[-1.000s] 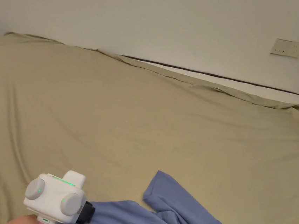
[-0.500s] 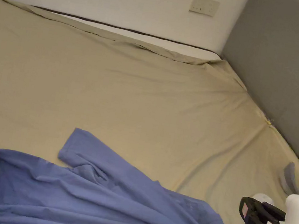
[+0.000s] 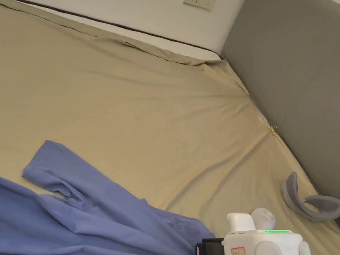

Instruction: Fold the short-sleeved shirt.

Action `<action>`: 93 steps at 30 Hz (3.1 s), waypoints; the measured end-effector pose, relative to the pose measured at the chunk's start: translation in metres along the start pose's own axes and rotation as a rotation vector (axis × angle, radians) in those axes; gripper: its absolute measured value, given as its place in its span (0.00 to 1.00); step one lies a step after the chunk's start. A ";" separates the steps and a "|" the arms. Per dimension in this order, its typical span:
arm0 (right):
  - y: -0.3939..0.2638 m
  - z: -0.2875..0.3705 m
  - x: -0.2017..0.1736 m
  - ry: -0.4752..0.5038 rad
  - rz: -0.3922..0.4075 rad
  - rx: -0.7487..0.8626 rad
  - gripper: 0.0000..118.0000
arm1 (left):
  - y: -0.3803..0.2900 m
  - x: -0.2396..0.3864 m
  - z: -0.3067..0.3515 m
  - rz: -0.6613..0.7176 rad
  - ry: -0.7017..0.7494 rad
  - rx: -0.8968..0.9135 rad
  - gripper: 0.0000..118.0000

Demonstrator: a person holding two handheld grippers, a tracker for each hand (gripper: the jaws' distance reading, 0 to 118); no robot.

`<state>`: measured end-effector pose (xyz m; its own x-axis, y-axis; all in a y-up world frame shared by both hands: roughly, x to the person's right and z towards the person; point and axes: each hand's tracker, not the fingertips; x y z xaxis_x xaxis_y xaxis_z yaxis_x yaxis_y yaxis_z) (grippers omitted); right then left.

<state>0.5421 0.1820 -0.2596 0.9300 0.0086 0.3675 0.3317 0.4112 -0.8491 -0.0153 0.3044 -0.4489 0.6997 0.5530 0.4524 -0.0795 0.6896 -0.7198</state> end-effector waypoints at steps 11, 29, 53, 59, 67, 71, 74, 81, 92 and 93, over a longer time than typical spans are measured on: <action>-0.012 0.149 -0.067 0.302 0.035 0.412 0.09 | -0.001 -0.011 0.030 0.276 -0.187 0.166 0.00; 0.256 0.308 -0.087 0.282 -0.075 0.632 0.08 | 0.279 0.035 0.119 -0.019 0.215 0.580 0.00; 0.344 0.175 -0.110 0.216 0.001 0.494 0.08 | 0.304 -0.036 -0.054 -0.125 0.239 0.311 0.00; 0.222 0.090 -0.100 0.303 -0.028 0.348 0.08 | 0.179 -0.088 -0.058 0.056 0.146 0.159 0.00; 0.069 0.076 -0.075 0.384 -0.065 0.214 0.08 | 0.060 -0.117 0.007 0.082 0.157 0.094 0.00; 0.016 0.078 -0.066 0.393 -0.111 0.149 0.08 | 0.030 -0.117 0.039 0.069 0.147 0.045 0.00; -0.011 0.076 -0.059 0.367 -0.143 0.111 0.08 | 0.015 -0.122 0.057 0.083 0.137 0.026 0.00; -0.060 0.065 -0.044 0.364 -0.271 0.026 0.08 | -0.029 -0.149 0.077 0.076 0.210 -0.136 0.00; -0.085 0.008 -0.030 0.349 -0.427 -0.056 0.27 | -0.084 -0.194 0.036 0.088 0.355 -0.294 0.01; -0.086 0.007 -0.027 0.358 -0.449 -0.046 0.30 | -0.082 -0.192 0.035 0.084 0.360 -0.291 0.17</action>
<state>0.4873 0.1523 -0.1936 0.6892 -0.4703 0.5512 0.7057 0.2634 -0.6577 -0.1677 0.1584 -0.4584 0.9054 0.3682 0.2114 0.0199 0.4606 -0.8874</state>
